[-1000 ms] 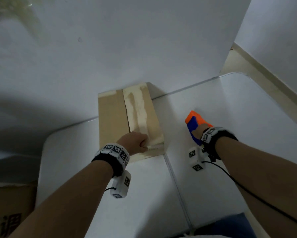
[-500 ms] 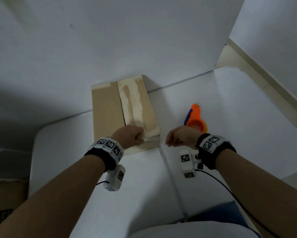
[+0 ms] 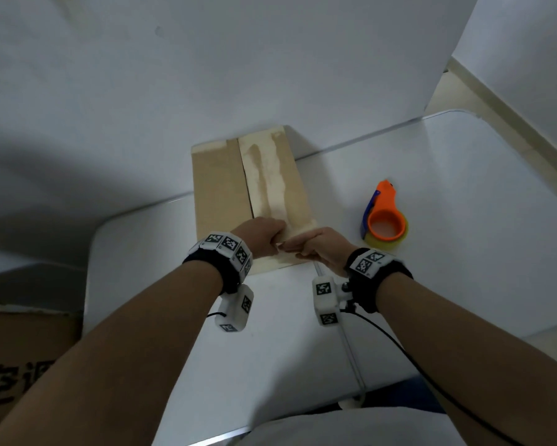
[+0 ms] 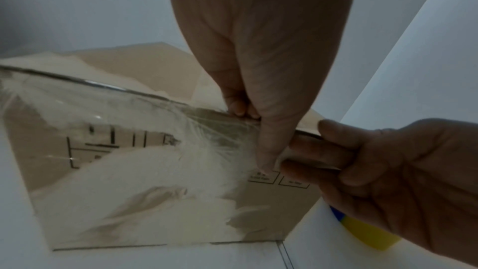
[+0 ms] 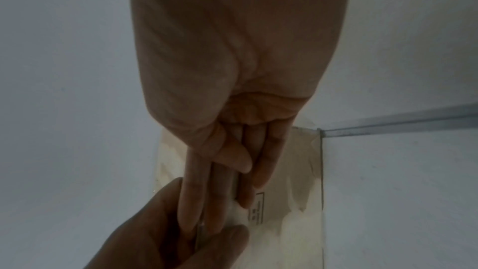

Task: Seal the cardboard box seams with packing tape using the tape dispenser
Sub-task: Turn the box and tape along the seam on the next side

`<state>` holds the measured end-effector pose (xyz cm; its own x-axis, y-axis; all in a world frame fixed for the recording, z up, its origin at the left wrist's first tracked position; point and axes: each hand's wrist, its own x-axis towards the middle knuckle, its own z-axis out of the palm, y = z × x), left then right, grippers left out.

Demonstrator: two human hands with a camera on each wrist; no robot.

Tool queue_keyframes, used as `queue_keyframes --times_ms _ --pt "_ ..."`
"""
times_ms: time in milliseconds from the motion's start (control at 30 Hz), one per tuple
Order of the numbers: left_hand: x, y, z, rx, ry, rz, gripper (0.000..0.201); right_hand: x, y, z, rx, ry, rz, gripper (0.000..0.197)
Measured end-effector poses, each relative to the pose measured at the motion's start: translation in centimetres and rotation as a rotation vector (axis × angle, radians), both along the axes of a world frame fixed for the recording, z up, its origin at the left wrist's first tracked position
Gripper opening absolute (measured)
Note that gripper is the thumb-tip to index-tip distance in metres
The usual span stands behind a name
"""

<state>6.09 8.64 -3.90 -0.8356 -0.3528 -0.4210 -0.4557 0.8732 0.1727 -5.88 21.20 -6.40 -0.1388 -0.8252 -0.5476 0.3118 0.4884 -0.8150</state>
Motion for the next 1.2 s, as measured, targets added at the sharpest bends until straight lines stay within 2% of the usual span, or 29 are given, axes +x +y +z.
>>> queue_keyframes --times_ms 167,300,467,600,667,733,867,1000,1100,1200 --pt "0.1 0.1 0.0 0.025 0.023 0.012 0.027 -0.8 1.8 -2.6 0.138 0.097 -0.140 0.036" --pt "0.1 -0.1 -0.2 0.027 0.033 0.002 0.039 -2.1 3.6 -1.7 0.171 0.065 -0.174 0.043" --pt "-0.1 0.1 -0.1 0.031 0.029 0.005 0.042 -1.0 1.4 -0.8 0.152 0.059 -0.185 0.035" --pt "-0.1 0.2 0.0 0.011 0.037 0.001 0.042 -1.1 0.1 -1.9 0.276 0.073 -0.263 0.025" --pt "0.1 0.1 -0.3 0.017 0.044 0.006 0.041 -1.9 0.6 -2.7 0.338 0.165 -0.287 0.028" --pt "0.2 0.1 -0.5 0.017 0.054 0.010 0.041 -2.4 1.2 -3.0 0.291 0.240 -0.362 0.037" --pt "0.1 0.0 -0.8 0.014 0.060 0.010 0.040 -1.7 1.9 -1.9 0.054 0.284 -0.482 0.034" --pt "0.1 0.0 -0.8 0.006 0.069 0.010 0.038 -0.1 1.2 -0.9 -0.028 0.404 -0.261 0.034" --pt "0.0 0.1 -0.7 0.004 0.067 0.012 0.040 0.2 0.2 -0.2 -0.030 0.352 -0.121 0.052" --pt "0.0 0.1 -0.6 0.012 0.062 0.014 0.041 0.0 -0.5 -0.5 0.089 0.255 -0.068 0.073"
